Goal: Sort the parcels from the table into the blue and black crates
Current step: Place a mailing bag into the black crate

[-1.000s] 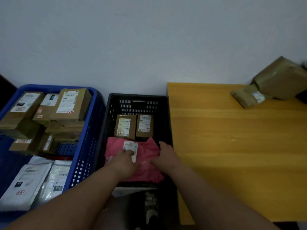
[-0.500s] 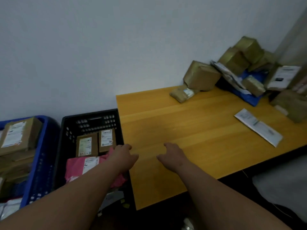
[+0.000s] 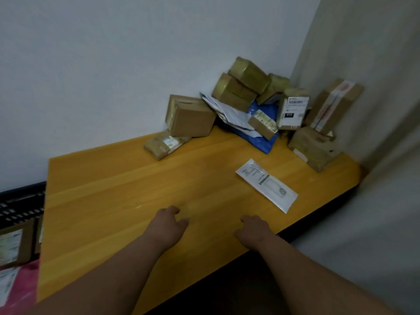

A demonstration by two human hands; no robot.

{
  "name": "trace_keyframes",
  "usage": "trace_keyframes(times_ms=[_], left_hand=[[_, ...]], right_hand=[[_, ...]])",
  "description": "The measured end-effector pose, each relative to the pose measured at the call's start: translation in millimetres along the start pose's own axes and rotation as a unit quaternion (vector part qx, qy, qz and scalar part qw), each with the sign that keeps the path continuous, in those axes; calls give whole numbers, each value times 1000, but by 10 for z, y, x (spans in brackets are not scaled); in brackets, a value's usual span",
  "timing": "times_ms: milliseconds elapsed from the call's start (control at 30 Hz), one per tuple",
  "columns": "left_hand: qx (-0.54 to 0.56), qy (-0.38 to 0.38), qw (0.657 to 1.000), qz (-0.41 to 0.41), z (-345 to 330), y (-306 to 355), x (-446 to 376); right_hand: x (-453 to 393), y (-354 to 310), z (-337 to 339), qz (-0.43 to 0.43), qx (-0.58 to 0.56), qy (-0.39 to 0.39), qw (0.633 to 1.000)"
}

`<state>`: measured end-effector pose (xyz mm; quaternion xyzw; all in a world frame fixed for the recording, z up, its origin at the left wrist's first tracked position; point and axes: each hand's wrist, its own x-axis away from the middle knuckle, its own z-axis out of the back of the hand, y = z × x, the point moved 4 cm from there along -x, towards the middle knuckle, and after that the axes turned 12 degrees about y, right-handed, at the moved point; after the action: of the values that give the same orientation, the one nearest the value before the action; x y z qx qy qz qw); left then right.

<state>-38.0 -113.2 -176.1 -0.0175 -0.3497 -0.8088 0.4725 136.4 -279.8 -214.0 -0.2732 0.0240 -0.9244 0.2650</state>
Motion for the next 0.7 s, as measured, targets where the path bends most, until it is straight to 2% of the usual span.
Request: trace_keyframes(times_ms=[133, 367, 700], left_hand=[[3, -11, 1000, 18, -197, 246, -145], [-26, -8, 999, 31, -340, 399, -535], [-48, -28, 998, 27, -492, 720, -1054]], right_hand=[[-300, 341, 181, -15, 2, 5, 1000], [-635, 497, 226, -24, -13, -2, 1000], [-1139, 674, 536, -23, 11, 53, 998]])
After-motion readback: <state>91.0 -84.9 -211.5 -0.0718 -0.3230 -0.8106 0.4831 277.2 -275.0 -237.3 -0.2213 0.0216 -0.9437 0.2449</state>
